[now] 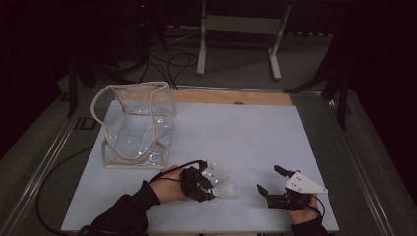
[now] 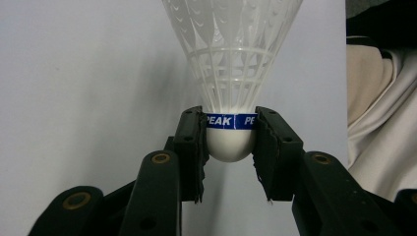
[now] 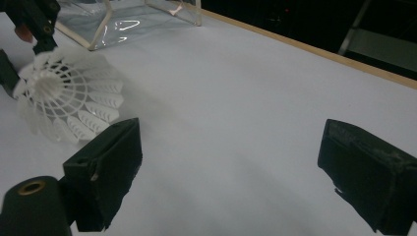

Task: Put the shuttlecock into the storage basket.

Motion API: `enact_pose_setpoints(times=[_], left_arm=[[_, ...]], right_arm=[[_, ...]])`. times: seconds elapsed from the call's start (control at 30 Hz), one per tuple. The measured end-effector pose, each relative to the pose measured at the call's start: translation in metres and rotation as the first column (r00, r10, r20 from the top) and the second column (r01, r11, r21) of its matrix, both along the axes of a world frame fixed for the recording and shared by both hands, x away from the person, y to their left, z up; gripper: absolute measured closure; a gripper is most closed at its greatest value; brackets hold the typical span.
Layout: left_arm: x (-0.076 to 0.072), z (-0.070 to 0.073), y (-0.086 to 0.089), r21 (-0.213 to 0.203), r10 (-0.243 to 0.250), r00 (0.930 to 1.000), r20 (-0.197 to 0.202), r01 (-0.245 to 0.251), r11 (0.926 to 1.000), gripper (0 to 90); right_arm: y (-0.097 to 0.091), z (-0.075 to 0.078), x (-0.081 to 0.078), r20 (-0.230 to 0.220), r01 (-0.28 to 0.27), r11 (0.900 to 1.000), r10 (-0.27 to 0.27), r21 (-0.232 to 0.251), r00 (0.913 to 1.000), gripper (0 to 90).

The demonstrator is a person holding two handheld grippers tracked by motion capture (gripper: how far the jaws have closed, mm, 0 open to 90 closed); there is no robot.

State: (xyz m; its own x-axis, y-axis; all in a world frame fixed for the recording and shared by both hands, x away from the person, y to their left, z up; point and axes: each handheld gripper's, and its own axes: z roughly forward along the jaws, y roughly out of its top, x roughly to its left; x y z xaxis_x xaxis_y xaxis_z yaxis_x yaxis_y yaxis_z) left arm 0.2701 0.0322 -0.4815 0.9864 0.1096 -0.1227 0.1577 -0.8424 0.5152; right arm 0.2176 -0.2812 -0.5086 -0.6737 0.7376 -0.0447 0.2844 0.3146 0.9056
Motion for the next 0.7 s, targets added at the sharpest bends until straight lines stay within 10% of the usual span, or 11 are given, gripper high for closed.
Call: enact_pose_setpoints(times=[0.7], left_arm=[[-0.008,0.030,0.012,-0.006,-0.023,0.9997,-0.013,0.023,0.9997,67.2]], right_arm=[[0.000,0.000,0.000,0.001,-0.004,1.0000,0.004,-0.003,1.0000,9.6]])
